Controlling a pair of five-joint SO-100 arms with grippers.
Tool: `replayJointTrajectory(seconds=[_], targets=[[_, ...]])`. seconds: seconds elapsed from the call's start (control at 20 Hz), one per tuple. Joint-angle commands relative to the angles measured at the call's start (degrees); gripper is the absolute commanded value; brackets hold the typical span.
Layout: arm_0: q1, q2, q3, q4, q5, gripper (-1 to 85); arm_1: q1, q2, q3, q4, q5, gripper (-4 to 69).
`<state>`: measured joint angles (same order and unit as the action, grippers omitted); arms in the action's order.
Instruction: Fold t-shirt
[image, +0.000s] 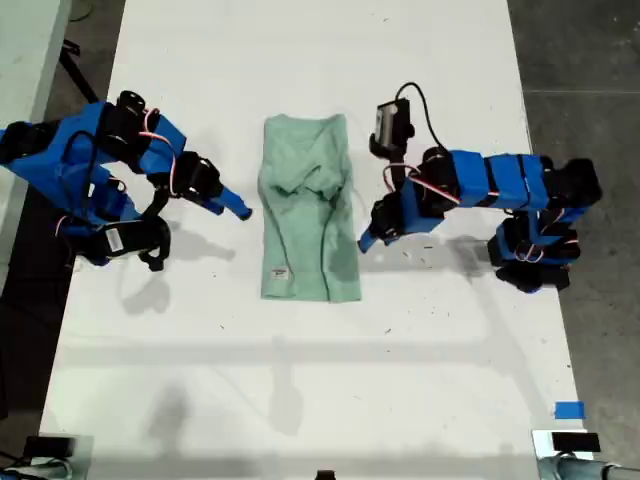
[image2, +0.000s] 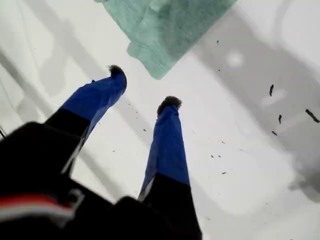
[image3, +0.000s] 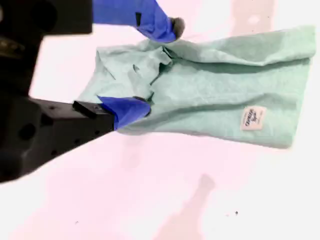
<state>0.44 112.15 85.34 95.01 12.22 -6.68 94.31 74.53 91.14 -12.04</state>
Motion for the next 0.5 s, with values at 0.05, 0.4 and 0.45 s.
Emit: replayJointTrajectory(seconds=[0.05,0.4,0.45], targets=[[8.61,7.73,7.73,-0.7,-9.93,23.3,-4.04,7.03,2.37,0.62,2.81,19.0],[10.63,-9.58,9.05,-15.47,-10.63,27.8,-2.9,-5.63,-1.67,-0.53,1.76,33.3],[10.63,-13.1,8.79,-17.93,-10.55,28.1,-2.81,-8.09,-2.81,-0.79,1.76,33.7]])
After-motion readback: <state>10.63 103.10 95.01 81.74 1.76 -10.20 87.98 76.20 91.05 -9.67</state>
